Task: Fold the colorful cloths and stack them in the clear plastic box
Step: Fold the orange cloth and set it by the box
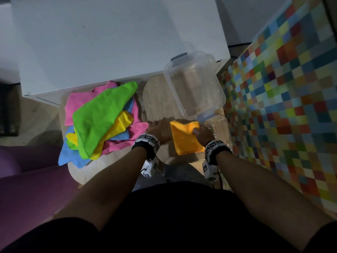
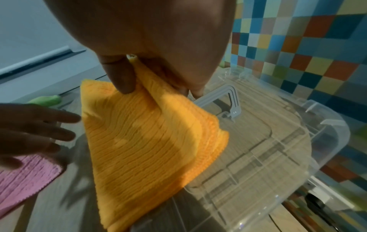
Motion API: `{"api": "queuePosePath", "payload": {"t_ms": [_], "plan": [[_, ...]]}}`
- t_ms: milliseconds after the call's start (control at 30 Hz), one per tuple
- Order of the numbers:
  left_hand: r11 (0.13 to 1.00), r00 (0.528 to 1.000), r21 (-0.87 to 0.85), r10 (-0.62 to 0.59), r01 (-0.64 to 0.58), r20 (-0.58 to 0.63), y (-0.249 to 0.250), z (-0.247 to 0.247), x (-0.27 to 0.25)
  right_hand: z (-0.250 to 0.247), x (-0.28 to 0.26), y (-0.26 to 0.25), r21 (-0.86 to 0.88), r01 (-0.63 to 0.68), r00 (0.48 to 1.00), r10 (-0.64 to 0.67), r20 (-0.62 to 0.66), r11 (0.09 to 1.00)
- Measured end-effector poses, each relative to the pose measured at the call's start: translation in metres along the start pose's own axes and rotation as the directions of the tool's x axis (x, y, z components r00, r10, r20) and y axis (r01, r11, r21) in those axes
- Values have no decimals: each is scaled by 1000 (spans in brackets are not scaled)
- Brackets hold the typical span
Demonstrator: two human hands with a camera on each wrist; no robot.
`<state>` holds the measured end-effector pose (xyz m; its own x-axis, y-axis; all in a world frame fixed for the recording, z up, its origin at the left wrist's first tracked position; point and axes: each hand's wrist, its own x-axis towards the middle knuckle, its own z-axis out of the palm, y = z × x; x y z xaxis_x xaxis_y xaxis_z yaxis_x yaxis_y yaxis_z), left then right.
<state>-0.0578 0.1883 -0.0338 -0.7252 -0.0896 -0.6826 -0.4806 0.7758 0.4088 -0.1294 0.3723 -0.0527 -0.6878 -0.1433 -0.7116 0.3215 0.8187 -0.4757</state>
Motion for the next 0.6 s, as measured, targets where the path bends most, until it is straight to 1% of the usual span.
{"api": "queuePosePath", "payload": {"t_ms": [33, 67, 133, 200, 267, 333, 400, 433, 467, 500, 533, 567, 600], "plan": [[1000, 1000, -10, 5, -5, 27, 6, -2, -4, -1, -2, -1, 4, 11, 1000, -11, -3, 1000], [1000, 999, -9, 0, 0, 33, 5, -1, -2, -2, -4, -1, 21, 29, 999, -29, -14, 999], [998, 999, -62, -21, 23, 30, -5, 10, 11, 2, -12, -5, 75, 69, 997, -66, -44, 995], [989, 999, -144, -37, 38, 8, -13, 21, 21, 10, -16, -8, 141, 101, 994, -94, -54, 985], [962, 999, -270, -43, 43, 5, -16, 24, 25, 19, -15, -13, 198, 86, 996, -85, -15, 976], [901, 995, -421, -87, 103, 56, -23, 19, 26, 24, -13, -20, 237, 2, 999, -12, 40, 971], [782, 979, -590, -172, 201, 105, -41, 16, 30, 29, -6, -22, 220, -72, 996, 60, 59, 973], [712, 969, -661, -223, 238, 108, -52, 18, 32, 33, -3, -21, 193, -88, 995, 77, 65, 977], [655, 956, -705, -267, 271, 120, -62, 21, 34, 37, -2, -21, 158, -90, 994, 79, 73, 983], [611, 948, -735, -286, 294, 141, -70, 24, 34, 42, -1, -19, 112, -80, 994, 72, 77, 990], [589, 943, -746, -288, 312, 167, -75, 29, 33, 46, -1, -18, 52, -62, 995, 58, 82, 997], [592, 944, -741, -275, 317, 184, -79, 35, 33, 49, -2, -16, -4, -38, 996, 38, 83, 999], [616, 946, -723, -266, 313, 183, -82, 40, 32, 52, -3, -14, -43, -8, 998, 11, 69, 999]]}}
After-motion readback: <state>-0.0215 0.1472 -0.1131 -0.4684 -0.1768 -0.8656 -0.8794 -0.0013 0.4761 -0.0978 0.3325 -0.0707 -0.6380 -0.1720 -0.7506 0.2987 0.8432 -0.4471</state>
